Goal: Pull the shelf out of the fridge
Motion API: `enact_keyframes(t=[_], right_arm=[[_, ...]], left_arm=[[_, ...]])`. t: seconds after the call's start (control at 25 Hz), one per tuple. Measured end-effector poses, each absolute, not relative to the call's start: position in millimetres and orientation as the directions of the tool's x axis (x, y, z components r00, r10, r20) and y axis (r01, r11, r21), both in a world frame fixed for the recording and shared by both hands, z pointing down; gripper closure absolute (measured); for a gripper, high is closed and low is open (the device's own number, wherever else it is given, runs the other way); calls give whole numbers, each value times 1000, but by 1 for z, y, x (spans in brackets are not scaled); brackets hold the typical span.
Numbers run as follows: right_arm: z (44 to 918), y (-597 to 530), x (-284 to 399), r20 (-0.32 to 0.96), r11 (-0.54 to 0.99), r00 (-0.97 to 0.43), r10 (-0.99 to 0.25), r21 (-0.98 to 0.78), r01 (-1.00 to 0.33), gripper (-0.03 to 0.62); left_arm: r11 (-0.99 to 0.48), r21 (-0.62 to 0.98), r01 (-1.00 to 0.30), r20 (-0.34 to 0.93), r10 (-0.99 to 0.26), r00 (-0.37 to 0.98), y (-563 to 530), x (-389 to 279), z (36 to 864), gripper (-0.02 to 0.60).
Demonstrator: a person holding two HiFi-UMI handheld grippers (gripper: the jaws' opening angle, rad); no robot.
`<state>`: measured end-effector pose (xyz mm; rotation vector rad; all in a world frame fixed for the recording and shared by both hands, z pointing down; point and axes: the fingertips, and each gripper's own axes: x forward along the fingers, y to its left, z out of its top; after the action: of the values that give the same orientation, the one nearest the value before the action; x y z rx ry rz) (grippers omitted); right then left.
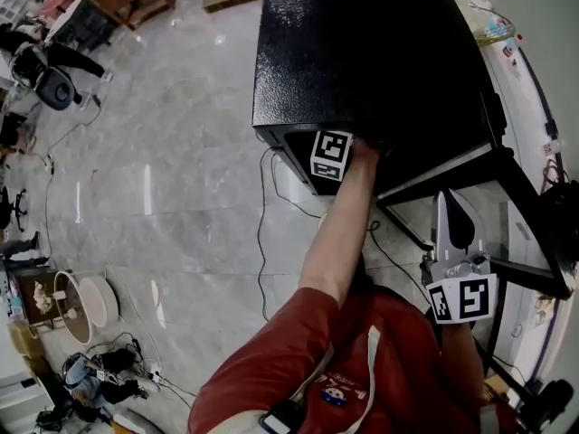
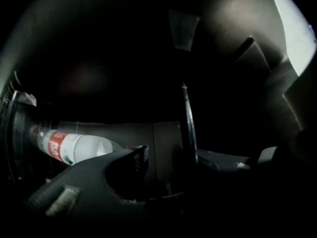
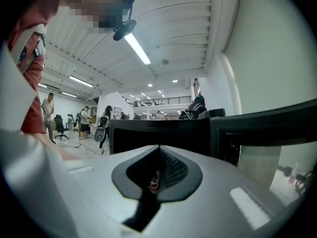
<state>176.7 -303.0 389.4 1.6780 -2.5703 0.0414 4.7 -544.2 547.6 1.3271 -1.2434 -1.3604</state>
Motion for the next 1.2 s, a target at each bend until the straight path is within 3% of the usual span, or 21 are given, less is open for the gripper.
enact_keyframes(t=[0.24,0.6,1.2], right_arm=[[390,-299,176,104,409,-405,-909,22,-912,595],[403,-288,169,154,437,-422,-894,85,-895,595],[398,-288,174,120,416,-406,-906,71,-907,595]], left_arm=[[-205,977,-61,-211,-970,-123,-547,5,537,500],[-194,979,-62,-202,-968,-147,-548,0,537,562],[-172,985,-24,-174,-973,-155,-534,2,539,563]])
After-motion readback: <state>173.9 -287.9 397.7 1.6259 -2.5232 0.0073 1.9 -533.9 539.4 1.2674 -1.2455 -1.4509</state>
